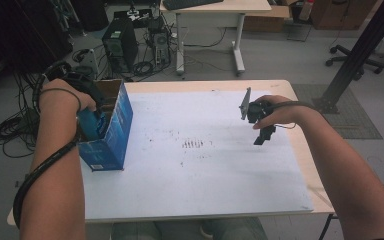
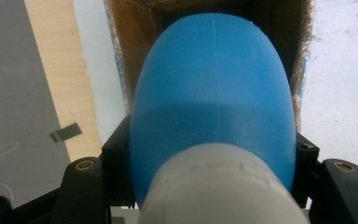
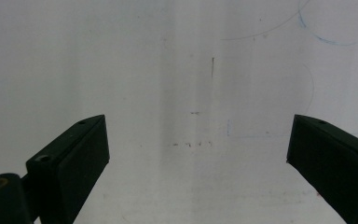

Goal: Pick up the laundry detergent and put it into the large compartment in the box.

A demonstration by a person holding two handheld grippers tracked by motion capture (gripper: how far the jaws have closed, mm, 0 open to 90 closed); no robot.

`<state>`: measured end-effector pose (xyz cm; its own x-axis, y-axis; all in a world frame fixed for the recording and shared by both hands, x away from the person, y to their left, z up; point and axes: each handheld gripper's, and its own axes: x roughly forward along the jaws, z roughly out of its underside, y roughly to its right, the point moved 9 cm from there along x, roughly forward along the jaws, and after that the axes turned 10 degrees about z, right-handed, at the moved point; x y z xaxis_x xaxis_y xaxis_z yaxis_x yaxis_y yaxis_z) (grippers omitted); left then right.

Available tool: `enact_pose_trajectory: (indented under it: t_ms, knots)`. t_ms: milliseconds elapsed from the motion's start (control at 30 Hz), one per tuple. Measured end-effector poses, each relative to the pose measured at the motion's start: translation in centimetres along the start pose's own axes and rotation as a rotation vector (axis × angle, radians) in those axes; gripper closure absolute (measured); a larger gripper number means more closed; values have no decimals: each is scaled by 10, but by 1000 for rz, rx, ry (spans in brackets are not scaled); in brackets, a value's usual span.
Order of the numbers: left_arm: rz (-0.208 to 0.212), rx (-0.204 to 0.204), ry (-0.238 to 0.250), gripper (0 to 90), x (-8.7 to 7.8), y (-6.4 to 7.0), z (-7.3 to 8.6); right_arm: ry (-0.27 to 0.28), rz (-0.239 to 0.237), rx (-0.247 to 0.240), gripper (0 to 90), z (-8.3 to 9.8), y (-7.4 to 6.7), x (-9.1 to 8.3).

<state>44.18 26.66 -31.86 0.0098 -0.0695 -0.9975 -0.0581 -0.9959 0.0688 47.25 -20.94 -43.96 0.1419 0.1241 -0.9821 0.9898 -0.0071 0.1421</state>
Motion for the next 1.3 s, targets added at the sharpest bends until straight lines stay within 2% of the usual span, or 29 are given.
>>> enact_pose_trajectory:
  t_ms: [633, 1300]
  knots:
    - [12, 1, -26, 381, 31, -1, 2, -8, -1, 3, 54, 1, -2, 0]
    - [28, -3, -20, 380, 50, 0, 1, -3, -7, -5, 53, 1, -3, 5]
